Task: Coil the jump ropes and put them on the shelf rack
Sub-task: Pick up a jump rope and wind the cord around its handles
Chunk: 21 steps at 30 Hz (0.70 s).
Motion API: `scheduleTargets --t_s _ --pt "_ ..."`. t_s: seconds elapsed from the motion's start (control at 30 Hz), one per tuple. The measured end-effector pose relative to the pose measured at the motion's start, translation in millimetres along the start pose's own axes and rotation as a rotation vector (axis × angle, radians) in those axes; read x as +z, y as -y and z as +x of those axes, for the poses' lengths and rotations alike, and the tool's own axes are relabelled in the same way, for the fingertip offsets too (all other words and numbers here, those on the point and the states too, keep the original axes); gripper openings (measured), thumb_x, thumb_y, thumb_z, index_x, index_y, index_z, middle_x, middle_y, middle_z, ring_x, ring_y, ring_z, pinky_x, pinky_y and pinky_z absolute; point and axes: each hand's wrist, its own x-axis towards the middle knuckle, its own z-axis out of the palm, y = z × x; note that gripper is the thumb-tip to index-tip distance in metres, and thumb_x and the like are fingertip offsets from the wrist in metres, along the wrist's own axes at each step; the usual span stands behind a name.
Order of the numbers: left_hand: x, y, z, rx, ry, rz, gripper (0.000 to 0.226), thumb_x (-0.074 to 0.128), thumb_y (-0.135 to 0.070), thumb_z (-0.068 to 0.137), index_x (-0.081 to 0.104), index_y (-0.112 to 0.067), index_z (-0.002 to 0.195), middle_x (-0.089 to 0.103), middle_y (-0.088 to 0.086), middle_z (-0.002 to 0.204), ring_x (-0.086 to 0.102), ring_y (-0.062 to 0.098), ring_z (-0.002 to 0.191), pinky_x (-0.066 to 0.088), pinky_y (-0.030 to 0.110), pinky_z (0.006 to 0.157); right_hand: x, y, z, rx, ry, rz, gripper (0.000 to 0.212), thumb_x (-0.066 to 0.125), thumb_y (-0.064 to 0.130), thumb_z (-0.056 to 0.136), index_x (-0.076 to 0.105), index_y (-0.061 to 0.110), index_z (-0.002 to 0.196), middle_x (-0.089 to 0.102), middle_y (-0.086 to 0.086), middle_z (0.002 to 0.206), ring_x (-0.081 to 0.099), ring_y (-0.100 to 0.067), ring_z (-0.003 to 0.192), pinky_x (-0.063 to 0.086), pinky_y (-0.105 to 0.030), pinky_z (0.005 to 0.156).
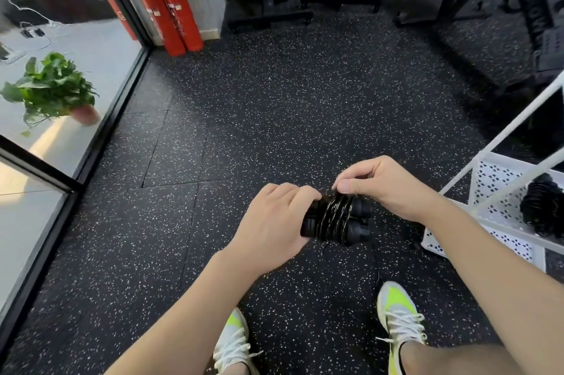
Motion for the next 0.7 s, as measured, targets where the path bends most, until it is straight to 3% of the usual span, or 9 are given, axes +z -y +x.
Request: scheduleTargets --t_s 0.1,0.23,0.33,0.4,0.47,0.53,0.6,0.67,0.7 --pt "-3 -4 2 -0.038 -0.054 -0.010 0.032 0.064 -0.024 0.077 0.058 -0.023 0.108 0.068 -0.012 0.094 0.059 0.014 0.090 0.038 0.032 0.080 7 -6 1 0.052 0.032 0.220 0.015 0.070 0.018 0.084 0.077 0.006 0.084 0.073 -0.007 0.081 0.068 -0.014 0.073 0.053 -0.025 0.069" --pt "-4 -4 2 -0.071 -0.157 0.010 0.042 0.081 -0.015 0.072 0.066 -0.021 0.111 0.071 -0.013 0.105 0.063 0.014 0.099 0.046 0.034 0.081 32 -17 -4 0.096 0.094 0.392 0.039 0.050 0.019 0.101 0.075 0.021 0.071 0.068 0.006 0.074 0.064 -0.006 0.070 0.050 -0.025 0.072" --pt "-4 -3 0 -0.131 -0.258 -0.046 0.048 0.081 -0.022 0.073 0.069 -0.020 0.120 0.072 -0.008 0.117 0.066 0.017 0.107 0.053 0.038 0.087 51 -30 0 0.116 0.054 0.441 0.035 0.044 0.008 0.105 0.065 0.017 0.078 0.060 0.002 0.072 0.054 -0.014 0.069 0.045 -0.027 0.066" --pt "-8 -5 3 -0.221 -0.302 -0.109 0.055 0.085 -0.021 0.069 0.072 -0.020 0.123 0.072 -0.008 0.120 0.065 0.015 0.110 0.053 0.035 0.092 64 -42 4 0.191 0.001 0.320 0.040 0.035 0.009 0.108 0.059 0.016 0.077 0.051 0.003 0.064 0.043 -0.013 0.061 0.040 -0.028 0.062" --pt "-12 -9 7 -0.310 -0.296 -0.128 0.061 0.087 -0.019 0.066 0.071 -0.023 0.124 0.071 -0.009 0.121 0.062 0.013 0.111 0.051 0.033 0.094 78 -49 6 0.238 -0.028 0.234 0.058 0.029 0.021 0.112 0.070 0.021 0.071 0.050 0.004 0.062 0.043 -0.012 0.057 0.040 -0.027 0.059" --pt "-13 -9 11 -0.364 -0.277 -0.100 0.061 0.086 -0.015 0.067 0.069 -0.023 0.125 0.070 -0.008 0.121 0.061 0.015 0.113 0.051 0.039 0.093 90 -45 2 0.236 -0.029 0.188 0.063 0.027 0.034 0.112 0.073 0.023 0.071 0.051 0.002 0.063 0.045 -0.013 0.055 0.041 -0.028 0.057" --pt "-11 -2 13 -0.411 -0.248 -0.049 0.057 0.082 -0.011 0.070 0.065 -0.022 0.124 0.068 -0.004 0.121 0.061 0.021 0.113 0.050 0.044 0.094 98 -32 -6 0.213 -0.018 -0.015 0.047 0.033 0.044 0.109 0.067 0.021 0.086 0.051 0.005 0.063 0.046 -0.011 0.053 0.043 -0.028 0.056" --pt "-8 6 14 -0.463 -0.202 0.023 0.056 0.079 -0.009 0.072 0.061 -0.020 0.124 0.065 -0.001 0.120 0.060 0.025 0.109 0.050 0.046 0.091 106 -21 -15 0.160 0.032 -0.378 0.028 0.043 0.047 0.105 0.056 0.022 0.107 0.057 0.009 0.067 0.050 -0.004 0.053 0.044 -0.025 0.057" --pt "-5 10 14 -0.489 -0.178 0.058 0.054 0.078 -0.009 0.074 0.060 -0.019 0.124 0.064 0.000 0.120 0.060 0.027 0.106 0.050 0.046 0.088 110 -15 -20 0.132 0.069 -0.522 0.029 0.045 0.048 0.104 0.050 0.022 0.116 0.061 0.007 0.073 0.056 -0.003 0.058 0.047 -0.026 0.060"
